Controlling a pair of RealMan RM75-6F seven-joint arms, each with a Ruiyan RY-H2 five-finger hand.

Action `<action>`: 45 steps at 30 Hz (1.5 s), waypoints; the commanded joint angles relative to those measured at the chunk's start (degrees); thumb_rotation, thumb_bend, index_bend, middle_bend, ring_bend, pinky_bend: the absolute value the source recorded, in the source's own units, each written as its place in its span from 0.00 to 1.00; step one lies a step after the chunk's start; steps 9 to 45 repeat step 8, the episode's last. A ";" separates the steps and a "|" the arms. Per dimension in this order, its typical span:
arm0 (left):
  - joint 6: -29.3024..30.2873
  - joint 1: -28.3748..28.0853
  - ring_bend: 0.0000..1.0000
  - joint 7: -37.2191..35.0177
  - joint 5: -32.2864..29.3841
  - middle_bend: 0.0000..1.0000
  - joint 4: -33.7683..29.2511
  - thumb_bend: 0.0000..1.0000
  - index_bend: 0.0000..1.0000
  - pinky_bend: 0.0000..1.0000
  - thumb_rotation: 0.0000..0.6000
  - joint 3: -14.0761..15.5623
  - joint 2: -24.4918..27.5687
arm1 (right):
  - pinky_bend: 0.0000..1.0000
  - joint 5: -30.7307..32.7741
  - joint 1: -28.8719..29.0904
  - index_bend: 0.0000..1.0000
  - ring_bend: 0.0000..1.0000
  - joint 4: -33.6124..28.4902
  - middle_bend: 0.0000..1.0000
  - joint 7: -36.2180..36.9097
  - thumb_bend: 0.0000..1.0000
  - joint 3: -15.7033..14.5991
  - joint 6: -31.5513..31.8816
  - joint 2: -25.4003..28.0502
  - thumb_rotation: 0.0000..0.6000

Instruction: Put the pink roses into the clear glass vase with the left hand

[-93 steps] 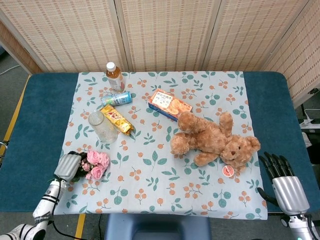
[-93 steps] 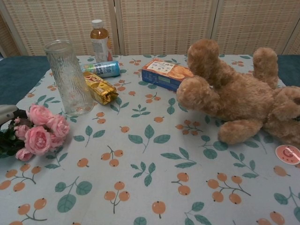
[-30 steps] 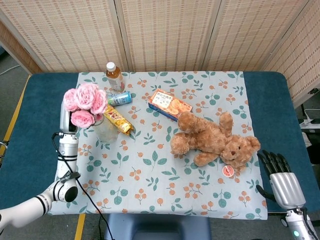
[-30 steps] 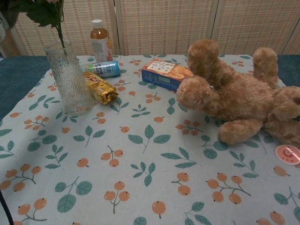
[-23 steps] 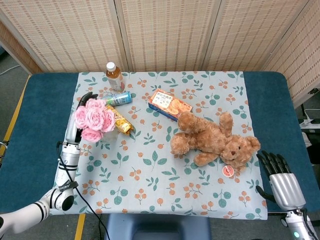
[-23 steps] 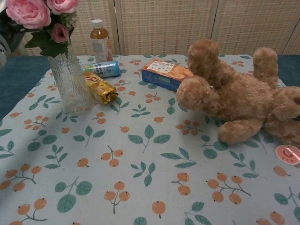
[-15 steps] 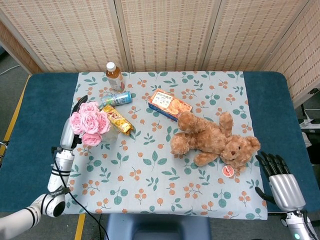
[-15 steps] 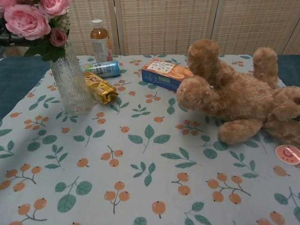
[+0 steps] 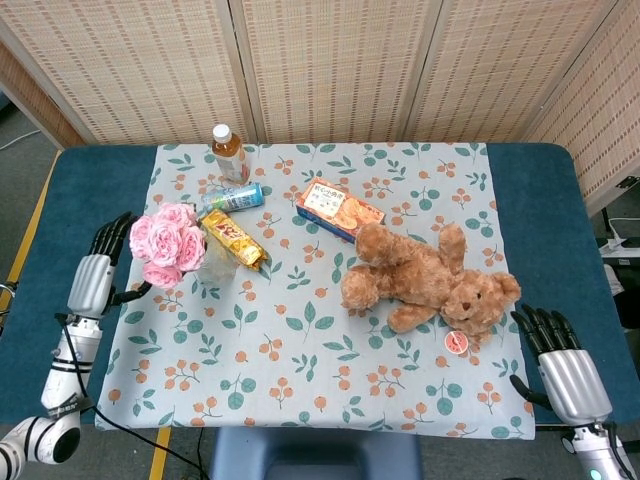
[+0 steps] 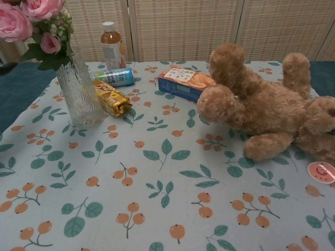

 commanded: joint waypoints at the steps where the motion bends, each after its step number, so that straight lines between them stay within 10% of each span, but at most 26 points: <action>1: 8.12 10.15 0.00 14.02 3.09 0.00 -3.29 0.33 0.00 0.04 1.00 8.41 5.61 | 0.00 0.02 -0.19 0.00 0.00 -0.10 0.00 -0.79 0.18 0.06 0.33 -0.18 1.00; 7: 11.02 16.40 0.00 22.65 5.02 0.00 -7.33 0.33 0.00 0.04 1.00 13.89 7.93 | 0.00 0.70 -0.40 0.00 0.00 0.53 0.00 -2.12 0.18 1.04 1.33 -1.61 1.00; 45: 11.12 16.77 0.00 23.71 4.93 0.00 -8.81 0.34 0.00 0.04 1.00 13.86 8.56 | 0.00 0.92 -0.35 0.00 0.00 0.70 0.00 -2.57 0.18 1.20 1.27 -1.93 1.00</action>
